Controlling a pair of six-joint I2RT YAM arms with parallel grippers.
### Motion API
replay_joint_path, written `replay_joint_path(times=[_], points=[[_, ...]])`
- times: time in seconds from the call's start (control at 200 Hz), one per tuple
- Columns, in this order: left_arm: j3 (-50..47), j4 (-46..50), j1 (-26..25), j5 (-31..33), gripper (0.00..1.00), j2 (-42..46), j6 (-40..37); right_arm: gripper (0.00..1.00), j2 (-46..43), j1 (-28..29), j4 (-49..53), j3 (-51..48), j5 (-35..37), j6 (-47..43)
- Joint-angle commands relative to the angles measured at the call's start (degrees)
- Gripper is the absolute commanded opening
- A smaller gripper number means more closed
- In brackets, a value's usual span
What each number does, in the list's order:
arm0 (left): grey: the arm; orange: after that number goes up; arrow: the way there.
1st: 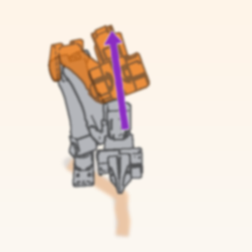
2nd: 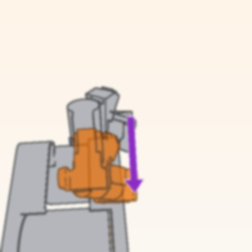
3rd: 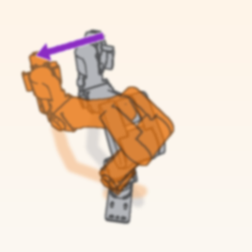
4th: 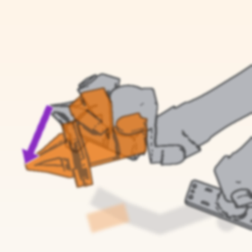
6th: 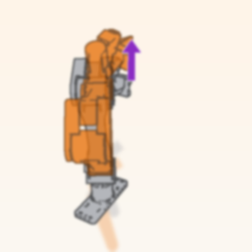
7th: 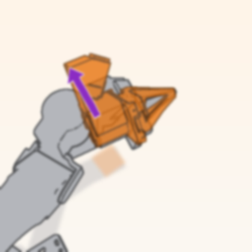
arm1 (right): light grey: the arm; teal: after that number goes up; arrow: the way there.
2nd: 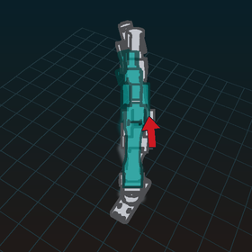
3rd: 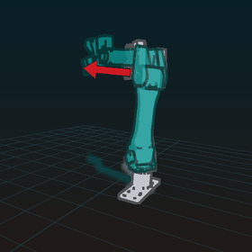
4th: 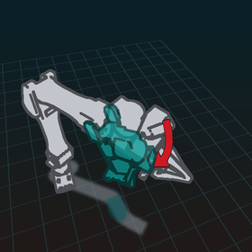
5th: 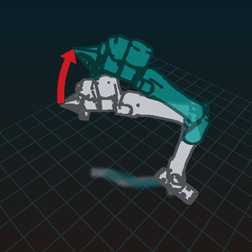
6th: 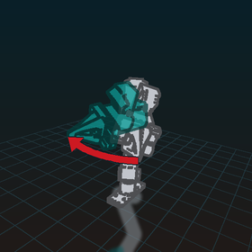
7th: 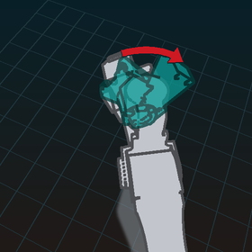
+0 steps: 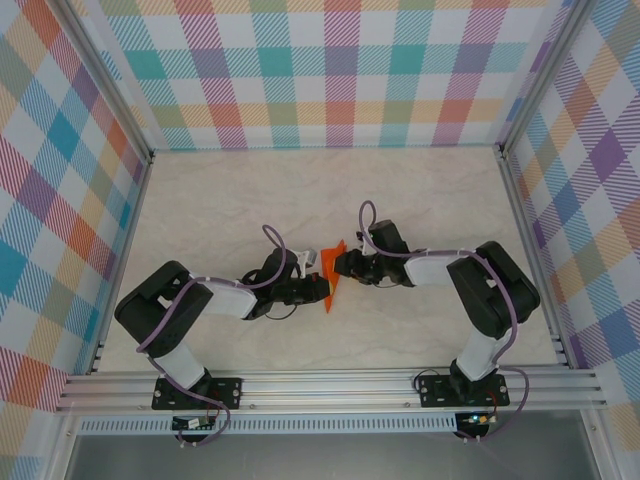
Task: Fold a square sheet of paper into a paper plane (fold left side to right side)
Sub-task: Fold the wing for the fifth time at the center of the table.
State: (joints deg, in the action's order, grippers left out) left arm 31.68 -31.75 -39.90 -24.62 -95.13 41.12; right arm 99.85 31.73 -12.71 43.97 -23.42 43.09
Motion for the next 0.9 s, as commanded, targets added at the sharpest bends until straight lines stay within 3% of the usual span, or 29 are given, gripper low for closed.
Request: replay_joint_path(times=[0.0,0.435,0.895], points=[[-1.1,-1.3,1.1,-0.5,0.00,-0.6,0.0,0.45,1.2,0.5,0.9,2.5,0.1,0.6],[-1.0,-1.0,1.6,-0.6,0.00,-0.9,-0.3,0.41,4.6,0.9,8.5,5.2,2.6,2.2],[0.1,1.3,1.6,-0.8,0.16,0.9,-1.0,0.41,5.1,1.0,8.7,4.8,3.2,2.0]])
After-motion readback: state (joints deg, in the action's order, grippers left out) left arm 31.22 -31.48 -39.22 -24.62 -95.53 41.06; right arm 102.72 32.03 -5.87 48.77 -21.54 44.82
